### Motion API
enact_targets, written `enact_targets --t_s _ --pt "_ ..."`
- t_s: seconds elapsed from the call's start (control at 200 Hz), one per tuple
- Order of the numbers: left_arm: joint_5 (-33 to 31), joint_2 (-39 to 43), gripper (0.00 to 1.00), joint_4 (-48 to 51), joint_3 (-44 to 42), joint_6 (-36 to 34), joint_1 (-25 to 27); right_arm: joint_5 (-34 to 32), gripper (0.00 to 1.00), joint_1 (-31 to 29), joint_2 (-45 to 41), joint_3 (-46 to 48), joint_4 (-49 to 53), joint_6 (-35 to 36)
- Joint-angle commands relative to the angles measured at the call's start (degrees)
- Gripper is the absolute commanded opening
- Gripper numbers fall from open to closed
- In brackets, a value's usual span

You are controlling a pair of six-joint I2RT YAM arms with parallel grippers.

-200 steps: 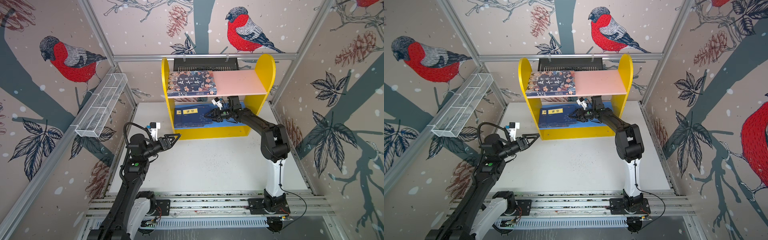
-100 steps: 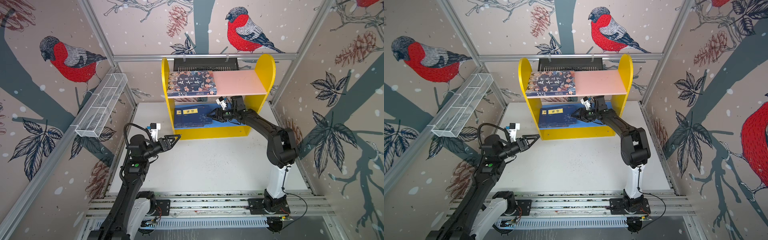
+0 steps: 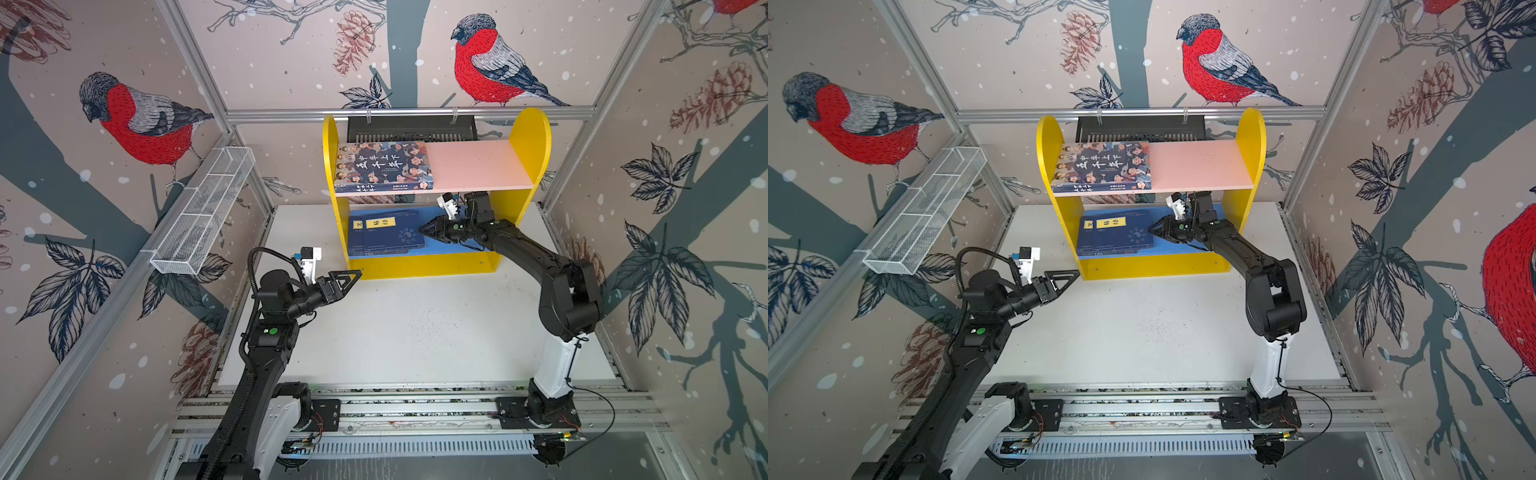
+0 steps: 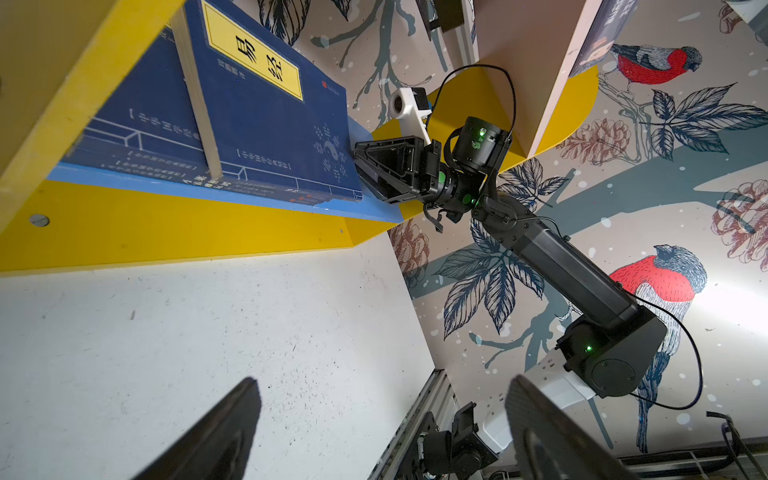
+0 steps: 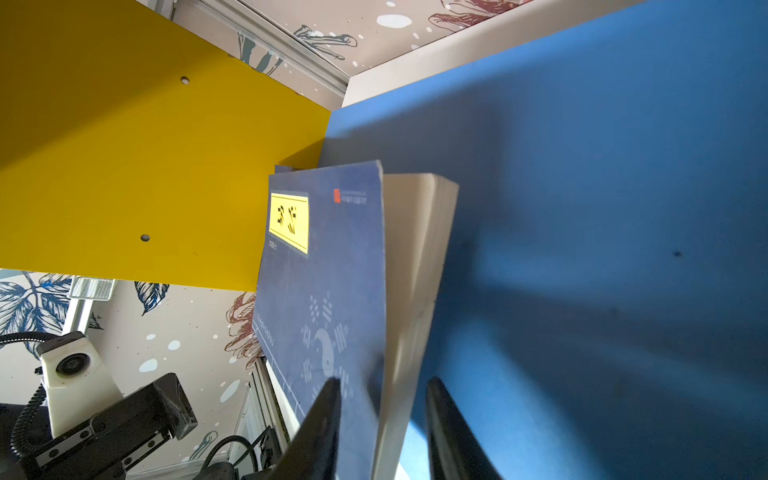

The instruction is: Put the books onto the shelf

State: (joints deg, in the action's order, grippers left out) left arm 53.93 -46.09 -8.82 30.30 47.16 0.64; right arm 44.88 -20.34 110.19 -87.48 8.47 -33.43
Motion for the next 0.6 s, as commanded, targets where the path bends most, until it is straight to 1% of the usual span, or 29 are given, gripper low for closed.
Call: enact_targets --t_s 0.0,0.06,0.19,0.485,0.595 --pt "0.6 0.1 0.93 -2.5 -0.2 0.2 0.0 -1.2 0.27 -0.1 -0.8 -0.1 -2.0 0.1" --pt "0.6 0.2 0.93 -2.6 -0.2 0.2 0.0 -1.1 0.21 -0.3 -0.7 -0.1 -2.3 0.0" --pt "0.7 0.3 0.93 -2.6 -0.3 0.4 0.0 -0.8 0.16 -0.7 -0.3 -0.6 -1.9 0.0" --pt "0.5 0.3 0.93 -2.8 -0.3 0.7 0.0 -1.2 0.16 -1.8 0.2 -0.7 -2.1 -0.1" --pt "-2.3 0.3 0.92 -1.0 0.6 -1.3 0.1 -1.3 0.16 -2.0 0.4 -0.7 -2.4 -0.5"
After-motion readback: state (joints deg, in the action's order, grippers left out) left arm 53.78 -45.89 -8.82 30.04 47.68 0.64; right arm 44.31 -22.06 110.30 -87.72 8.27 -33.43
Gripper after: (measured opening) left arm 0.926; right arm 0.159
